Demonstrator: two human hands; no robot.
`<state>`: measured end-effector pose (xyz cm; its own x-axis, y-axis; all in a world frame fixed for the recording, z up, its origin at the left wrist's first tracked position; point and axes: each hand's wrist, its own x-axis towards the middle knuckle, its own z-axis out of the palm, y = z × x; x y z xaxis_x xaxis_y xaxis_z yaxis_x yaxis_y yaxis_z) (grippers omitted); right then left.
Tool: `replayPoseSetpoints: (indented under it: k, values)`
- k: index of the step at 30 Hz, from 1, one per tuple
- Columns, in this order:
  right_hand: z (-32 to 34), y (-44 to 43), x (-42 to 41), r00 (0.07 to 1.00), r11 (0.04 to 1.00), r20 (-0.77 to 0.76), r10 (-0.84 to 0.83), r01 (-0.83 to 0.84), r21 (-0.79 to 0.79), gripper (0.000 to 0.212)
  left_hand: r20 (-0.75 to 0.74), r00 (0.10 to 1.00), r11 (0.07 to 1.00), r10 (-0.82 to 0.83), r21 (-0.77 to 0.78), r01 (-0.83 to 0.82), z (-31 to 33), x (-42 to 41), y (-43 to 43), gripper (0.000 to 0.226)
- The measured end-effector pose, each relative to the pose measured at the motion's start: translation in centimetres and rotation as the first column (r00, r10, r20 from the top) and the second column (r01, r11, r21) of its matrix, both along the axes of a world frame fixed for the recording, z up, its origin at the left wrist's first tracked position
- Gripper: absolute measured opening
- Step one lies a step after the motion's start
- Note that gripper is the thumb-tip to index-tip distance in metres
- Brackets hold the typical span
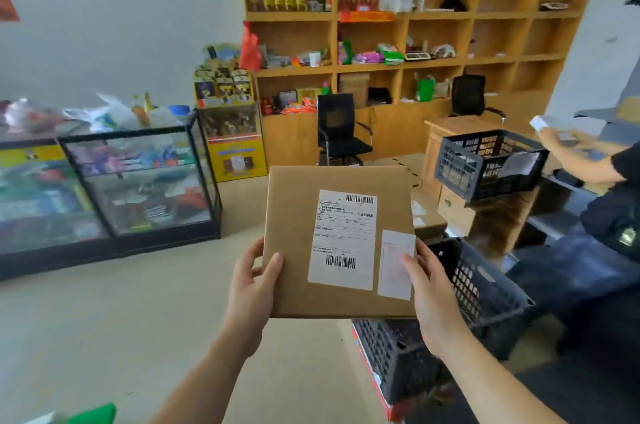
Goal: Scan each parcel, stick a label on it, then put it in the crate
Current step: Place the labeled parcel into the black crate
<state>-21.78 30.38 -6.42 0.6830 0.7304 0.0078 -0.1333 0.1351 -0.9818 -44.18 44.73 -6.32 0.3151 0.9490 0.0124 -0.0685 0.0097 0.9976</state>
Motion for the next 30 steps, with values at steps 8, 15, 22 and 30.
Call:
replayPoseSetpoints:
  k: [8, 15, 22, 30]
  values:
    - [1.5, 19.8, -2.1, 0.991, 0.989, -0.018, 0.133, -0.132, 0.063, 0.041, 0.001, 0.991, 0.991, 0.134, 0.027, -0.134, 1.8, -3.8, 16.4, 0.036]
    - [0.7, 33.1, 1.2, 0.983, 0.983, -0.061, 0.173, -0.169, 0.068, 0.042, 0.002, 0.982, 0.982, 0.187, 0.032, -0.187, 2.2, -1.2, 28.5, 0.028]
    - [-0.3, 47.0, 9.3, 0.984, 0.983, -0.087, 0.158, -0.149, 0.109, 0.034, -0.006, 0.983, 0.982, 0.185, 0.05, -0.184, 1.9, 7.5, 42.9, 0.037]
    - [-0.6, 55.5, 22.2, 0.983, 0.996, -0.173, -0.065, 0.075, 0.05, 0.033, -0.068, 0.997, 1.0, 0.022, -0.007, -0.022, 1.2, 23.8, 56.6, 0.043]
